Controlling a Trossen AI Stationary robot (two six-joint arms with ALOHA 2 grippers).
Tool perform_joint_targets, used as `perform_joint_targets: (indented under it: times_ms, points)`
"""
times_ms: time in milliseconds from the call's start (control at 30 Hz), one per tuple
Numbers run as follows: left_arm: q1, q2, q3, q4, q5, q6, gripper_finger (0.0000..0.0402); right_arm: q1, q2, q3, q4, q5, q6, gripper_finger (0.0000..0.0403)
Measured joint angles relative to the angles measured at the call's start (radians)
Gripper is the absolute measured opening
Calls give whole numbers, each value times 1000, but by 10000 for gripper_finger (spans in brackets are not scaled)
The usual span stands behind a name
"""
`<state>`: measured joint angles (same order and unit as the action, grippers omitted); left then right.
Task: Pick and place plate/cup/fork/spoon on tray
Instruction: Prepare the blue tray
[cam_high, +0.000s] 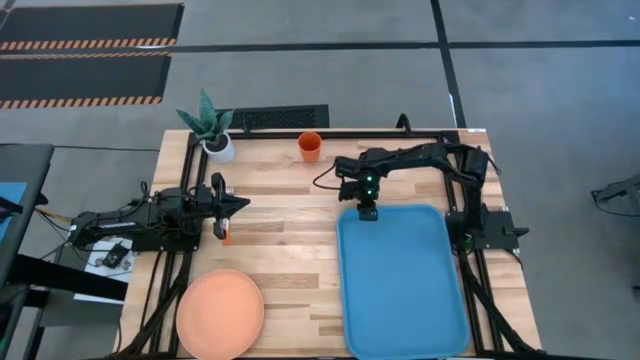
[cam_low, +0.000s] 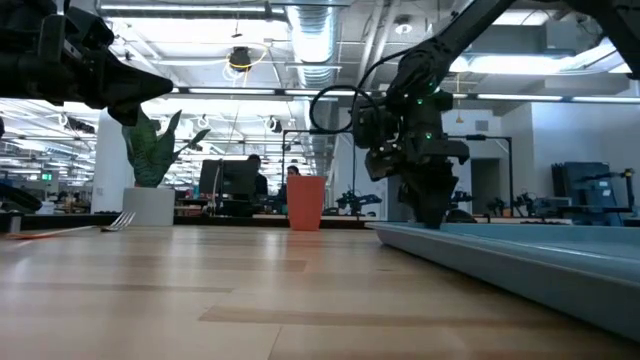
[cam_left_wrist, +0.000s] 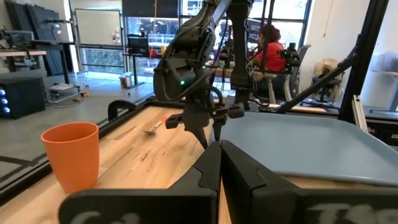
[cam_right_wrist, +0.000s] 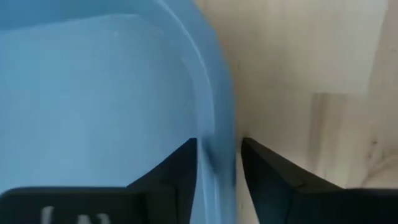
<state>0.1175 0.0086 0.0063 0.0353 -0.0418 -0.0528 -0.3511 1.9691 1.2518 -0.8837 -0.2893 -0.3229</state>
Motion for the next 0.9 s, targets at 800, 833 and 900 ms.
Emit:
perform_joint_targets:
  times_ms: [800, 833, 900]
  points:
    - [0, 0, 0, 0, 0, 7, 0, -113, 16, 183, -94, -29, 100, 34]
    - [0, 0, 0, 0, 0, 8, 0, -120, 16, 194, -101, -29, 103, 34]
    - [0, 0, 0, 0, 0, 8, 0, -137, 16, 213, -110, -29, 117, 33]
